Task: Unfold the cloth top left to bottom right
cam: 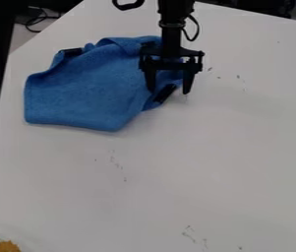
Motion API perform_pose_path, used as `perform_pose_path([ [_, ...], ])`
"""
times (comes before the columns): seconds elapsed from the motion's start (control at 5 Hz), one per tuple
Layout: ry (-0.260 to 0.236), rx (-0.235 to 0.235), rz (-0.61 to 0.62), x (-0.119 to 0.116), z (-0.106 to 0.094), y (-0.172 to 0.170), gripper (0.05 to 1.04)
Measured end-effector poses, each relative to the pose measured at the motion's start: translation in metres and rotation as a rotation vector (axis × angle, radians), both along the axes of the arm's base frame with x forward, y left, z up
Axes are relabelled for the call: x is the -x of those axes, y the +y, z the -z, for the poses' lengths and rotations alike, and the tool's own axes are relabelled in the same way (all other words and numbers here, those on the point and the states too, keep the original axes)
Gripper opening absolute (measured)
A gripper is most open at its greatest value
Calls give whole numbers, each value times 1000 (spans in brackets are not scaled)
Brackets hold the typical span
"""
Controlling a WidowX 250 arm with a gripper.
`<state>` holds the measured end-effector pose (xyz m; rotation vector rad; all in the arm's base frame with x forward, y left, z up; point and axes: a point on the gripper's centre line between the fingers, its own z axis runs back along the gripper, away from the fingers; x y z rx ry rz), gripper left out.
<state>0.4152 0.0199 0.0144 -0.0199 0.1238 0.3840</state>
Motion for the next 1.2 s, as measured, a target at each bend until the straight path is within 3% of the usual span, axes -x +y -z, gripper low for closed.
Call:
perform_pose_path([
  [0.4, 21, -5, -16, 3, 3, 1, 948],
  [0.6, 51, -12, -20, 2, 6, 1, 690],
  [0.8, 43, -14, -20, 2, 10, 1, 389],
  [1.0, 40, -14, -21, 1, 9, 1, 197],
  [1.2, 55, -15, -2, 4, 8, -5, 97],
])
